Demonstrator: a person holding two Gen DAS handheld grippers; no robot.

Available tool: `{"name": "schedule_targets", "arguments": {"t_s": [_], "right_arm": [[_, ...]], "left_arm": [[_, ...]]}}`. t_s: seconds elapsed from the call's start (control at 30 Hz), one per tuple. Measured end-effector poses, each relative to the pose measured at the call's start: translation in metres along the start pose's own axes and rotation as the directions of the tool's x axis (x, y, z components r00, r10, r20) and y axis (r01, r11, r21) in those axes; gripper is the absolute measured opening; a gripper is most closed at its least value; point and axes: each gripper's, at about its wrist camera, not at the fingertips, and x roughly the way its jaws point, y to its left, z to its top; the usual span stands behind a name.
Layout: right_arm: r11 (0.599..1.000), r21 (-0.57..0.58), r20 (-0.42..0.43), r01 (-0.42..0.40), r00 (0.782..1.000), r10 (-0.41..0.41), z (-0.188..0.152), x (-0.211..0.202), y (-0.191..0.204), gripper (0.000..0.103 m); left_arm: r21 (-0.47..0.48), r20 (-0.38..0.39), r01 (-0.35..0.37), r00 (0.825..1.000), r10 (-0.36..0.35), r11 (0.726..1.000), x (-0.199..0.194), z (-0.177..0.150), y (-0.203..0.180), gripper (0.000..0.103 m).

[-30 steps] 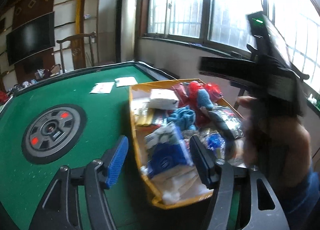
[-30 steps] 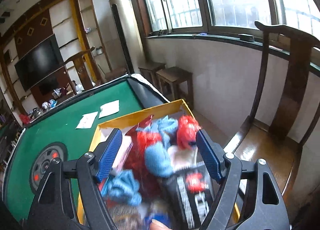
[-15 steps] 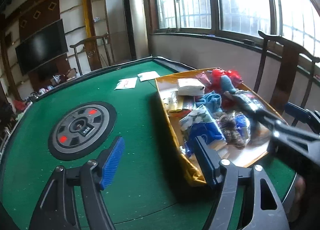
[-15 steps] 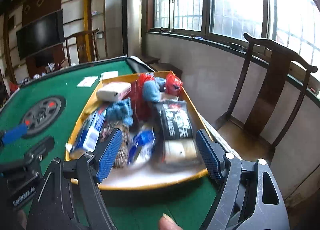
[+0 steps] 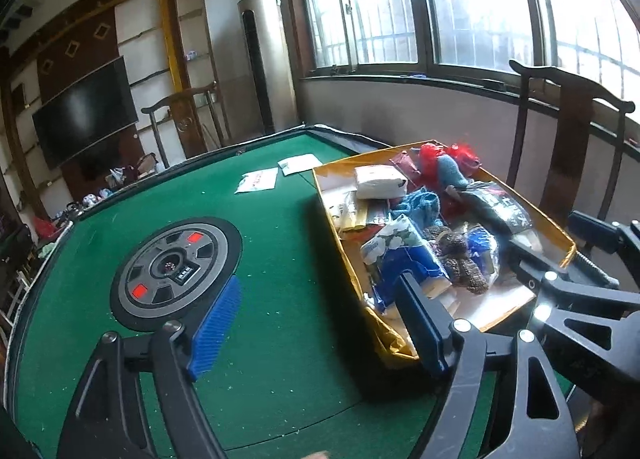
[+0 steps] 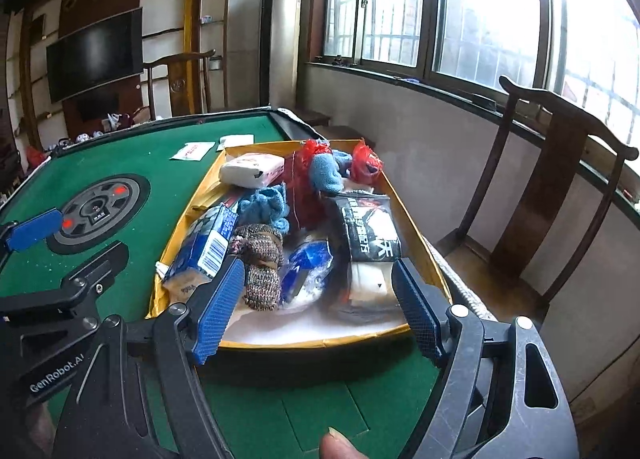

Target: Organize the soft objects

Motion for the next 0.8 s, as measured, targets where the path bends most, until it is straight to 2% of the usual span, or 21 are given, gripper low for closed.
{"name": "schedule_targets", "arguments": {"t_s": [0.2, 0.33, 0.8], "right_arm": [[1.0, 0.01, 0.007, -0.016, 1.0, 0.016, -0.0009, -0.0037, -0.0004, 0.077], [1.0, 0.014, 0.001, -0.025, 1.0, 0.025, -0.0012, -0.0017, -0.0007, 0.077], [0.999, 0.03, -0.008, -0.032, 0.999, 0.032, -0.0023, 0.0026, -0.0047, 0.077]], "left_arm": [[-0.02, -0.012, -0.032, 0.999, 0.032, 0.999, 0.004, 0.0016, 0.0048, 0.08], [0.0, -0.014, -0.065, 0.998, 0.065, 0.998, 0.0054, 0.0007, 0.0019, 0.08], [0.025, -0.032, -0.082, 0.996, 0.083, 0.996, 0.0088, -0.0026, -0.0009, 0.08]]}}
